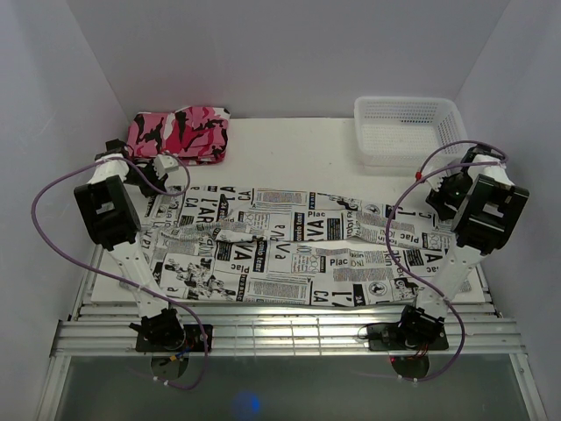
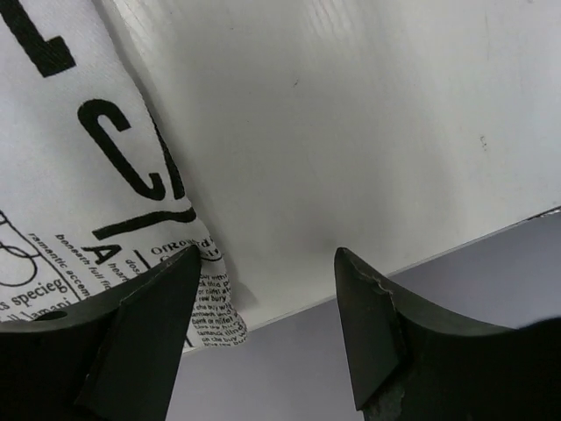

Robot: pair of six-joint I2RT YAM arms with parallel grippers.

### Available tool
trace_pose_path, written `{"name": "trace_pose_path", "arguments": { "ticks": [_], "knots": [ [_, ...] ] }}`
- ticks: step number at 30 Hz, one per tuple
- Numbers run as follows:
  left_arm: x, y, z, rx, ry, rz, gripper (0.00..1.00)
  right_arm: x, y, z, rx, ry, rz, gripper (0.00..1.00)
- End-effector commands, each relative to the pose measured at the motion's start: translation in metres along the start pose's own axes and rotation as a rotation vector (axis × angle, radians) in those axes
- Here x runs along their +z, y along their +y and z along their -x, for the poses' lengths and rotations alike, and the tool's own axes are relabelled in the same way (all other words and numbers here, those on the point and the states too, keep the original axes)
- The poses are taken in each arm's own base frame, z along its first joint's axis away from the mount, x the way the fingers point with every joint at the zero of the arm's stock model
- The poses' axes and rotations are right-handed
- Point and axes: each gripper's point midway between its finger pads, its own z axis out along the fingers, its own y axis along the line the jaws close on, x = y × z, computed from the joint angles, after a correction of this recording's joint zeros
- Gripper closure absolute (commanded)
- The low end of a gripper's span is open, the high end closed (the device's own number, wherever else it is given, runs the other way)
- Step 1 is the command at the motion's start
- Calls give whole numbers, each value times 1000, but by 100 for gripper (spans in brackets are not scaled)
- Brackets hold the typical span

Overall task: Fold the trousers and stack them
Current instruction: Fold the trousers

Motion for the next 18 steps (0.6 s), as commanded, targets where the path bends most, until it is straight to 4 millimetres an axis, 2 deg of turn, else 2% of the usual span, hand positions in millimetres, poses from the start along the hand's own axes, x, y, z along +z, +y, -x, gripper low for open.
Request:
{"name": "trace_pose_path", "arguments": {
  "ticks": [1,2,3,5,6,7,9,13,17,18],
  "knots": [
    [-10,-1,-23,-27,89,17,100,18,15,-17,-31,56,47,32],
    [-10,-2,-22,-31,87,17,100,20,18,-18,-42,62,55,36],
    [-10,-1,-21,-37,82,20,100,23,23,-19,-47,65,67,54],
    [-12,2,-18,-72,73,31,100,21,24,-17,-51,60,63,70],
    [-14,4,-15,-81,64,39,100,15,21,-15,-55,52,46,82],
    [-16,6,-12,-93,46,46,100,10,18,-10,-56,32,30,88],
    [-25,14,-4,-123,23,83,100,-6,10,-3,-52,14,-17,92],
    [-43,31,8,-169,-26,157,100,-35,-4,14,-51,-41,-83,92],
    [-76,55,19,-227,-117,265,100,-68,-20,29,-48,-102,-181,92],
    [-80,55,20,-252,-134,276,100,-81,-24,32,-49,-113,-216,92]
  ]
}}
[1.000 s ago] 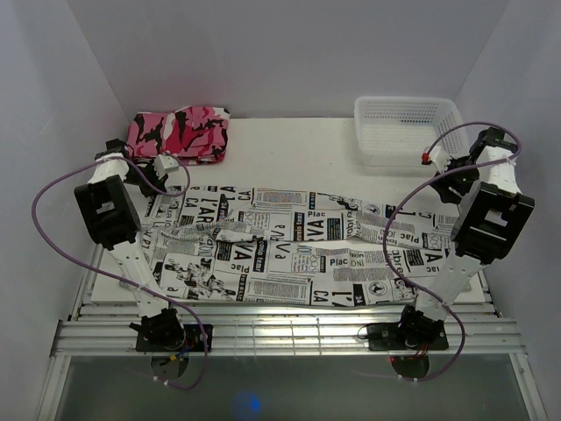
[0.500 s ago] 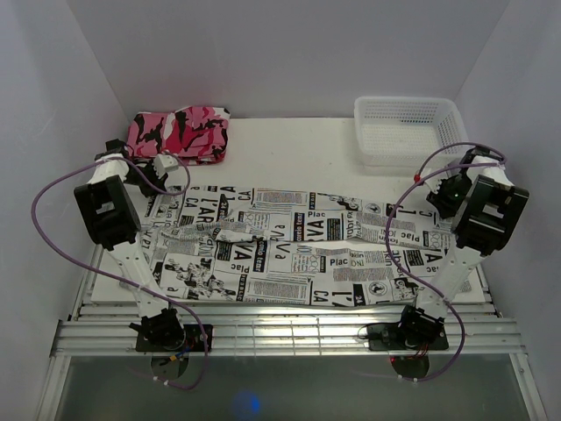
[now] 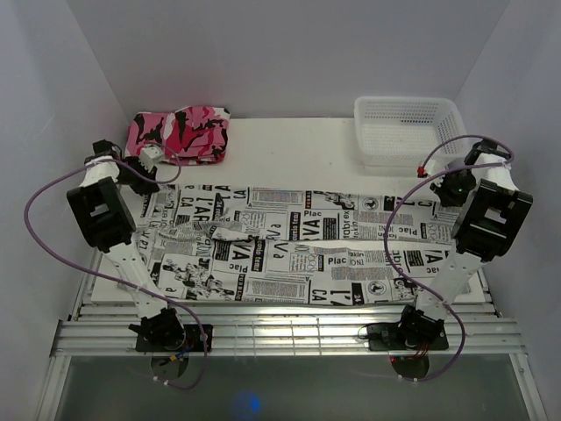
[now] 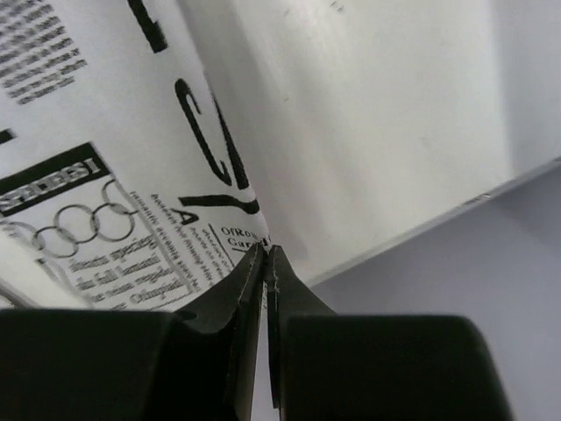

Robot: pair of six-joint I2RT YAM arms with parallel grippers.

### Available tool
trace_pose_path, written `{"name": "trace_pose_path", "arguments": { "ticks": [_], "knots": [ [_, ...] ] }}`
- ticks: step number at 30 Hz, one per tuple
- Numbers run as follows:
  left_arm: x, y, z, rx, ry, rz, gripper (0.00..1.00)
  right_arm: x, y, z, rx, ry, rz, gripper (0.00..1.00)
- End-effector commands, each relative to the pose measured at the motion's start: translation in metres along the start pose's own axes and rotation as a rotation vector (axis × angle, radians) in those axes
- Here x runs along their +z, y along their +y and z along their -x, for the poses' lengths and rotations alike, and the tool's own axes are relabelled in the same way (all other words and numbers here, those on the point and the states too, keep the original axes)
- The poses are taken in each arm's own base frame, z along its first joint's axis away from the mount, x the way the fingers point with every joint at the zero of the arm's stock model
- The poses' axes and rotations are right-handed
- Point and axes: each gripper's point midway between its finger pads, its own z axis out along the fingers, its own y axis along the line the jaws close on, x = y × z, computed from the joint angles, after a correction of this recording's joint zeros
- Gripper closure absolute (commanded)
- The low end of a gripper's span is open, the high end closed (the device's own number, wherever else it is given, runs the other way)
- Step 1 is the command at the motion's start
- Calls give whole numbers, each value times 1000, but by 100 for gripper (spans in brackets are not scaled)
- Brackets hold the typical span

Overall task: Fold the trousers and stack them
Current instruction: Fold the trousers

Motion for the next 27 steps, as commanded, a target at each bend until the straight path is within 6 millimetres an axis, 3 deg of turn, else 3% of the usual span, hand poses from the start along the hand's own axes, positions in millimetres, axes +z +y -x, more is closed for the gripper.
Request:
{"name": "trace_pose_path", "arguments": {
  "ticks": [1,2,4,5,7,8,9,10,11,12,13,14,15,16,17,18,19,20,22,23,24,26,27],
  "knots": [
    [-69,42,41,1,-122,206,100,-66,-34,24,-20,-84,-193,92],
    [-85,50,51,22,-159,257,100,-73,-36,26,-16,-98,-212,92],
    [-98,54,56,16,-211,306,100,-91,-37,33,-17,-135,-261,92],
    [-120,56,64,29,-240,353,100,-98,-38,34,-10,-146,-281,92],
    [-131,52,69,41,-297,384,100,-117,-35,42,-15,-184,-321,92],
    [-155,49,80,78,-322,435,100,-123,-32,40,-15,-192,-332,92],
    [-163,43,86,99,-351,443,100,-139,-28,45,-31,-203,-367,92],
    [-160,30,77,87,-357,435,100,-137,-17,46,-34,-226,-357,92],
    [-175,28,78,128,-376,475,100,-142,-11,47,-44,-234,-367,92],
    [-199,16,92,190,-396,517,100,-162,-2,46,-68,-235,-414,92],
    [-208,4,97,233,-426,525,100,-153,15,42,-63,-248,-388,92],
    [-210,-10,76,219,-420,529,100,-159,24,32,-57,-241,-407,92],
    [-232,-26,86,275,-433,564,100,-174,36,33,-141,-221,-448,92],
    [-237,-39,83,300,-454,551,100,-171,50,27,-153,-210,-436,92],
    [-236,-57,57,231,-434,531,100,-155,71,17,-146,-204,-404,92],
    [-241,-67,49,308,-403,542,100,-166,85,5,-148,-174,-448,92],
    [-249,-80,45,348,-385,558,100,-162,96,-2,-215,-146,-444,92],
    [-247,-100,18,258,-360,530,100,-140,121,-11,-195,-151,-389,92],
    [-237,-121,-18,318,-267,521,100,-131,151,-33,-189,-88,-362,92],
    [-230,-138,-54,216,-193,481,100,-123,162,-39,-238,-66,-338,92],
    [-219,-152,-76,177,-154,439,100,-105,186,-48,-208,-60,-296,92],
    [-210,-170,-119,96,-97,363,100,-89,208,-62,-258,-14,-235,92],
    [-211,-177,-138,69,-44,317,99,-77,221,-71,-230,-8,-214,83]
  ]
}}
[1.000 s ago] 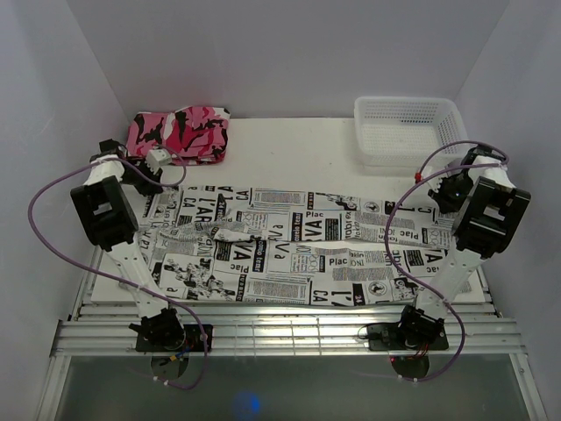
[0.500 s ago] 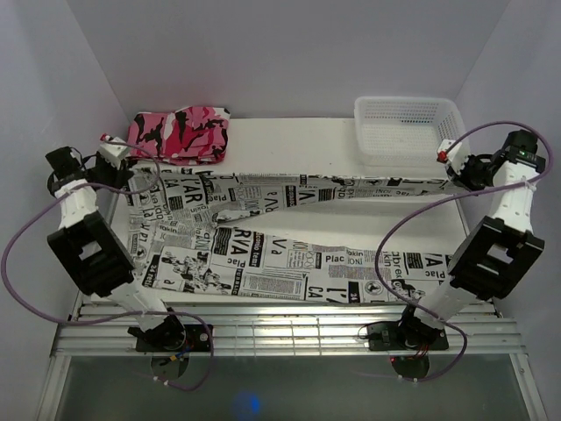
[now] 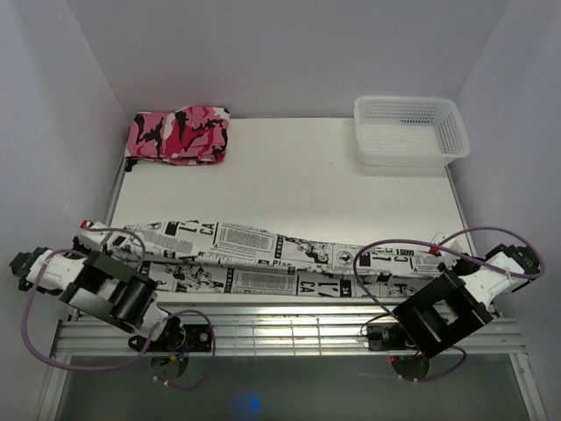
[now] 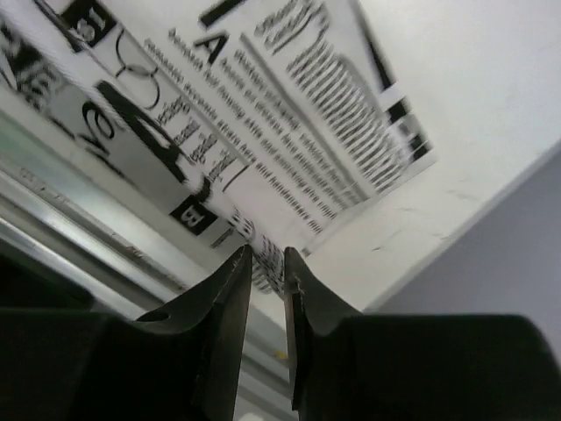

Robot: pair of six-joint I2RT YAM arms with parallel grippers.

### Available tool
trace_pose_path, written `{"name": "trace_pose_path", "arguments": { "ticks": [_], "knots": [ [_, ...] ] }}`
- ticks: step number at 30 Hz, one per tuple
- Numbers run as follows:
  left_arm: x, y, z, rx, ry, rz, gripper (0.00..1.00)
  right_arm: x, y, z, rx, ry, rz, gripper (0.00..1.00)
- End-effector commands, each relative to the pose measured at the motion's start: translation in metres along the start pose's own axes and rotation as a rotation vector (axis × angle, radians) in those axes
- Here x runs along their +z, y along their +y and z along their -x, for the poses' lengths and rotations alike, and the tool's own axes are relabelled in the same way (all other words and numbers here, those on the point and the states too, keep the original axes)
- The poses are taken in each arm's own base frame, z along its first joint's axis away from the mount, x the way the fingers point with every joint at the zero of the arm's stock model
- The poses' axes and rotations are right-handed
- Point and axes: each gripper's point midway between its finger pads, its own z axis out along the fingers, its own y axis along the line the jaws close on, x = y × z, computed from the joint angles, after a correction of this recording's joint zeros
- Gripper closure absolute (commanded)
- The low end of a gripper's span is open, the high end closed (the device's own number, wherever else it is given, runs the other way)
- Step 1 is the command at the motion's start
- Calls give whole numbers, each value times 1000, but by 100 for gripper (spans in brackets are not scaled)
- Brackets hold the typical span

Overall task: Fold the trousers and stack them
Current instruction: Fold the trousers

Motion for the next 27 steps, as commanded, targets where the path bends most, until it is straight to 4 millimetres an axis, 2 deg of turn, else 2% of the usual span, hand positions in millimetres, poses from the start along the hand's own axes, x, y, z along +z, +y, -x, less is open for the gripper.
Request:
{"name": "trace_pose_path", "arguments": {
  "ticks": [1,2,3,4,5,6,7,9,10,11,12,13,14,15,16,17,18,19,20,21,22,23,24,27],
  "knots": [
    [-27,-40,-65,28,159,-181,90,2,7,-37,-378,127,58,69],
    [-29,-43,-78,-37,155,-204,54,1,9,-42,-366,130,57,53],
    [-34,-39,-79,-71,145,-200,20,-3,2,-42,-351,126,36,22],
    [-45,-26,-73,-83,136,-199,7,-7,-5,-39,-332,109,10,5],
    [-54,-21,-75,-117,137,-190,4,-12,-12,-38,-320,106,-2,2],
    [-55,-14,-76,-154,138,-175,3,-13,-16,-37,-291,90,2,3],
    [-58,-10,-75,-146,148,-166,3,-26,-29,-31,-285,80,-19,4],
    [-61,-14,-72,-91,165,-171,4,-34,-41,-25,-240,41,-17,4],
    [-64,-15,-64,-48,177,-155,4,-38,-41,-16,-189,-6,-11,4],
    [-62,-22,-58,-39,166,-151,4,-53,-59,-12,-189,-3,-43,4],
    [-61,-22,-51,-14,158,-136,4,-54,-63,-9,-148,-33,-31,4],
    [-57,-19,-24,11,119,-85,2,-59,-72,4,-60,-78,-25,2],
    [-54,-18,-16,39,107,-85,2,-60,-69,2,-23,-67,-17,2],
    [-50,-18,-7,35,98,-93,2,-51,-64,9,-28,-73,24,1],
    [-45,-23,0,-32,94,-108,2,-46,-56,12,-29,-71,48,4],
    [-32,-23,12,-11,86,-142,2,-40,-49,14,-27,-62,72,6],
    [-25,-27,14,-32,109,-170,4,-27,-47,23,-17,-54,85,8],
    [-19,-34,14,-130,131,-180,6,-13,-29,27,7,-52,121,10],
    [-10,-27,13,-108,149,-165,7,-4,-21,29,19,-38,142,12],
    [-1,-32,13,-92,190,-194,10,8,-9,43,42,-38,185,15],
    [6,-40,6,-118,222,-207,12,22,0,44,45,-29,192,19],
    [18,-43,8,-127,243,-217,13,29,7,45,58,-7,209,20],
    [22,-50,2,-139,277,-233,15,38,19,55,69,2,245,22],
    [34,-76,-24,-179,418,-285,21,63,36,49,55,74,274,27]
  ]
}}
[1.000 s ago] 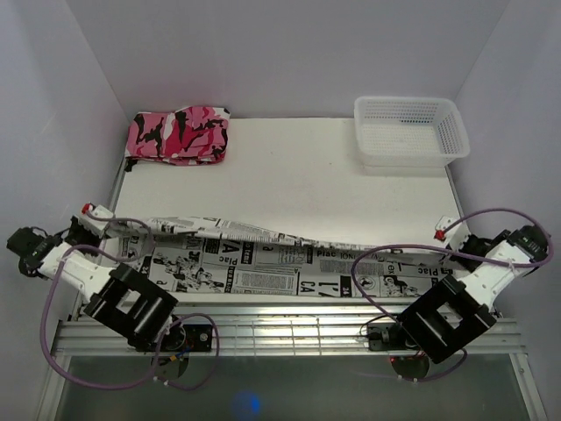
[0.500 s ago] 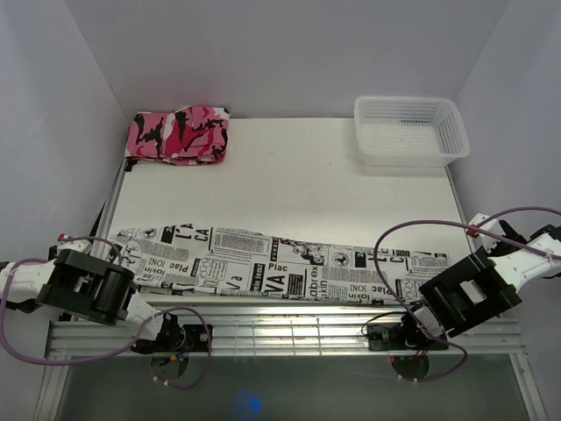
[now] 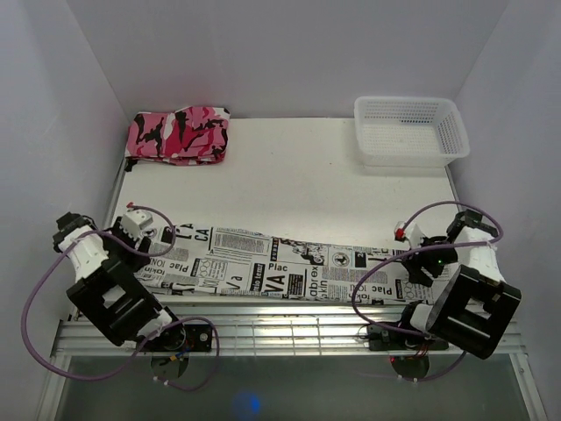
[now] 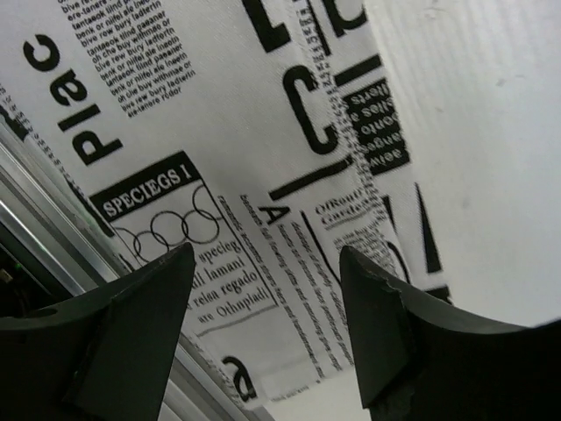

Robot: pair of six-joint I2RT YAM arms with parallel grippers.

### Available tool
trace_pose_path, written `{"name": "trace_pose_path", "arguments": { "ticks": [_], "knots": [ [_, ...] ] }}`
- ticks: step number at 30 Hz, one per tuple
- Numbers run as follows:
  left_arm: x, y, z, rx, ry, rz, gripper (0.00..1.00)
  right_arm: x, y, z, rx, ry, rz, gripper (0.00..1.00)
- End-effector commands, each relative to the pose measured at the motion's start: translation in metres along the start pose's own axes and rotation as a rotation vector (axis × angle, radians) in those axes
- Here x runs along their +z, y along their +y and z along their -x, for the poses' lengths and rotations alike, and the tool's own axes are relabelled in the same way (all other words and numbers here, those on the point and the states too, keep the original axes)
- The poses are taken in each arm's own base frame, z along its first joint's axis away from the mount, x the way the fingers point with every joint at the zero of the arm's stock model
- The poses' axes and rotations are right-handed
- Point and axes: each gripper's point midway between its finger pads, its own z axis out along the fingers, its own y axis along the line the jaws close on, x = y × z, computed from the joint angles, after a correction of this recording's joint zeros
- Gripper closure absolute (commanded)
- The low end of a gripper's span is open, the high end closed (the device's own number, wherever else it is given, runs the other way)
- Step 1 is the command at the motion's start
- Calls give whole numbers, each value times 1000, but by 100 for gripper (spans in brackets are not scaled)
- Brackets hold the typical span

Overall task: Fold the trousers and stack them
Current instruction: Fold the trousers

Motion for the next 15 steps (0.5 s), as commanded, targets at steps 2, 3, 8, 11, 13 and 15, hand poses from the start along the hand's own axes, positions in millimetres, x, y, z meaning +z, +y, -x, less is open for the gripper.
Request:
{"name": "trace_pose_path", "arguments": {
  "ticks": [2,3,8,11,13,15],
  "knots": [
    [30,-11,-42,-164,215,12,24,23,-18,-17,126,128,-87,29],
    [35,-12,-47,-181,235,13,25,31,-21,-23,152,148,-71,30],
    [73,0,-52,-321,281,18,43,40,-73,-26,311,169,-112,37],
    [93,19,-38,-396,282,37,53,39,-105,-13,355,127,-134,37],
    [96,37,-27,-417,279,68,56,33,-120,3,356,84,-137,37],
    [100,44,-24,-416,285,66,58,23,-118,13,359,62,-129,37]
  ]
}}
